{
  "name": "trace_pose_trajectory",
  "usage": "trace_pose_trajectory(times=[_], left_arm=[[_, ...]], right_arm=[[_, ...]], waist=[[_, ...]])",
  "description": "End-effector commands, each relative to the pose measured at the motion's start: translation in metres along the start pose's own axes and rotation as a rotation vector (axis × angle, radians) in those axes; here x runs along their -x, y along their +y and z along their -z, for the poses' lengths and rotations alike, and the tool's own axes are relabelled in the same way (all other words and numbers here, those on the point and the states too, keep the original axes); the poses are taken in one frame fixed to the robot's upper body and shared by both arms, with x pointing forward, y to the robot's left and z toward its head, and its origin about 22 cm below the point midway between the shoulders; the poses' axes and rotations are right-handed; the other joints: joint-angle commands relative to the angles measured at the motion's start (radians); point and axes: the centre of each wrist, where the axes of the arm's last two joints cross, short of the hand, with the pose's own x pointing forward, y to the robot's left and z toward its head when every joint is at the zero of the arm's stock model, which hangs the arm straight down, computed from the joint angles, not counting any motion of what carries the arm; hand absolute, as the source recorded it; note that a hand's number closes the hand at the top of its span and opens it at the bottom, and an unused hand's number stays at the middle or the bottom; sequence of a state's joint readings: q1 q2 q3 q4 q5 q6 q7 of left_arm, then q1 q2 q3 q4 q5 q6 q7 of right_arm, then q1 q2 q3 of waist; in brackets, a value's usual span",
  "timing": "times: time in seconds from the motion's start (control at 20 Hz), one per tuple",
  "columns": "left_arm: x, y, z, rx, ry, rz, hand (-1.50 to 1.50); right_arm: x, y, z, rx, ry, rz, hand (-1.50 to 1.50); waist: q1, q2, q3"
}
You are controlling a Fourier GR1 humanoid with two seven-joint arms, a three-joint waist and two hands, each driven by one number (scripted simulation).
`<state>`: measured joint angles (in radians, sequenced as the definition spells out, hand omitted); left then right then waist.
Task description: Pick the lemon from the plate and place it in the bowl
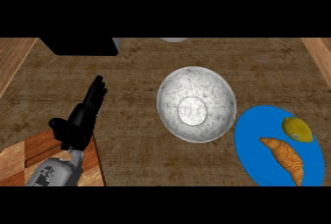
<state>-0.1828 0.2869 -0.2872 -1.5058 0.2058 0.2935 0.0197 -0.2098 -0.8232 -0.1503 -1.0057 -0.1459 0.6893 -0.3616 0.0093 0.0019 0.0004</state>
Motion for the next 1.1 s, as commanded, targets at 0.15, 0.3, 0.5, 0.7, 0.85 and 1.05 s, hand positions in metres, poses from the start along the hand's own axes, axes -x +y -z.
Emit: trace_pose_trajectory(times=[0.15,0.3,0.5,0.7,0.85,1.05], left_arm=[[0.007,0.008,-0.002,0.012,-0.002,0.011,0.0],[0.0,-0.013,-0.004,-0.016,0.001,0.002,0.0],[-0.004,-0.008,0.002,-0.003,-0.01,-0.003,0.0],[0.0,-0.015,0.005,-0.004,0.004,0.002,0.0],[-0.006,-0.007,-0.005,-0.003,0.006,-0.011,0.0],[0.002,0.011,-0.009,-0.016,-0.004,0.007,0.0]], right_arm=[[0.026,-0.001,-0.007,-0.076,0.003,0.026,-1.5],[0.032,0.008,0.001,-0.093,-0.005,0.037,-1.5],[0.047,0.017,-0.001,-0.091,-0.042,0.106,-1.5],[0.042,0.007,-0.004,-0.081,-0.079,0.154,-1.5],[0.035,-0.003,-0.006,-0.077,-0.068,0.176,-1.5],[0.045,0.002,-0.013,-0.091,-0.047,0.217,-1.5]], waist=[[-0.004,0.0,0.0],[-0.003,0.0,0.001],[-0.003,0.0,0.001],[-0.006,0.001,0.001],[-0.002,-0.002,0.001],[0.001,-0.001,0.001]])
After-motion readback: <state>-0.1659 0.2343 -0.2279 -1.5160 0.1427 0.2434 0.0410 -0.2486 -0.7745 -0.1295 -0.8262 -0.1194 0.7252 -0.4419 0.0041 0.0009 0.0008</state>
